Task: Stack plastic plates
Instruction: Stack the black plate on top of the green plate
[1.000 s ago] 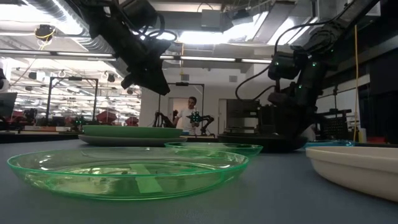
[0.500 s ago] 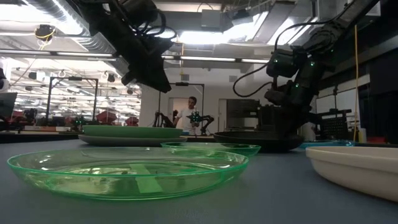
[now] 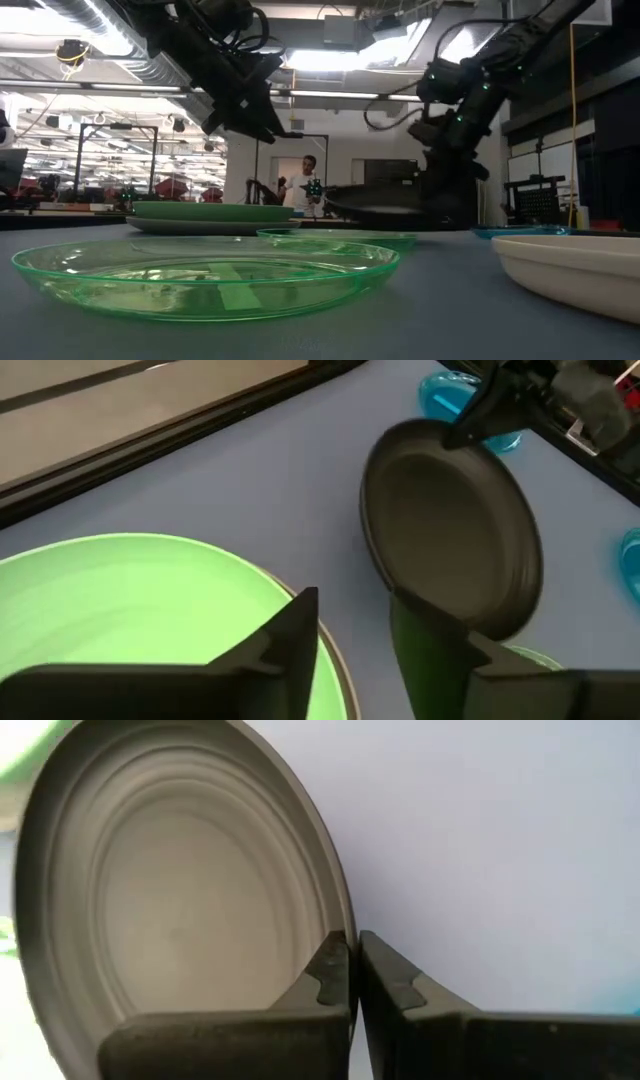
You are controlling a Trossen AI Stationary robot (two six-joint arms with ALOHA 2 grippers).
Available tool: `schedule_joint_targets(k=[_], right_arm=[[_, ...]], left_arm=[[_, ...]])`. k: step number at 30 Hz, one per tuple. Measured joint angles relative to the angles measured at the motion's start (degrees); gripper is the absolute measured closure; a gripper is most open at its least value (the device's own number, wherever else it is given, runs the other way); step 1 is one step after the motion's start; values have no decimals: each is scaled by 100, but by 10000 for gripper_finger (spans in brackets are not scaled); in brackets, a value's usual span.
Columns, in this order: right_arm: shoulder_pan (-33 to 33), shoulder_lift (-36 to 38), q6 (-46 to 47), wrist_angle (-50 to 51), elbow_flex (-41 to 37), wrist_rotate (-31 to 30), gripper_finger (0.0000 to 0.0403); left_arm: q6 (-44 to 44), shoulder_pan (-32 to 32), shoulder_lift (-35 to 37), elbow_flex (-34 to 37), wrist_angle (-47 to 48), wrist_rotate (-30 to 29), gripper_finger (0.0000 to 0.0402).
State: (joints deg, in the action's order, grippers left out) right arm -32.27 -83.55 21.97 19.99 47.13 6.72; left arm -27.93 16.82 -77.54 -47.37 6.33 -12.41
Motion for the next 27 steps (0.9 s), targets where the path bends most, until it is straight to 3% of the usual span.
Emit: schedule_joint_targets(k=[7, 15, 27], right_arm=[[-2, 0, -101, 7, 504, 37, 402], [0, 0, -106, 3, 876, 37, 402], [0, 0, -108, -63, 1279, 37, 402]], left_arm=[[-45, 0, 0, 0, -349, -16, 244], [-203, 2, -2, 0, -828, -356, 242], [-329, 2, -2, 0, -1003, -372, 242]])
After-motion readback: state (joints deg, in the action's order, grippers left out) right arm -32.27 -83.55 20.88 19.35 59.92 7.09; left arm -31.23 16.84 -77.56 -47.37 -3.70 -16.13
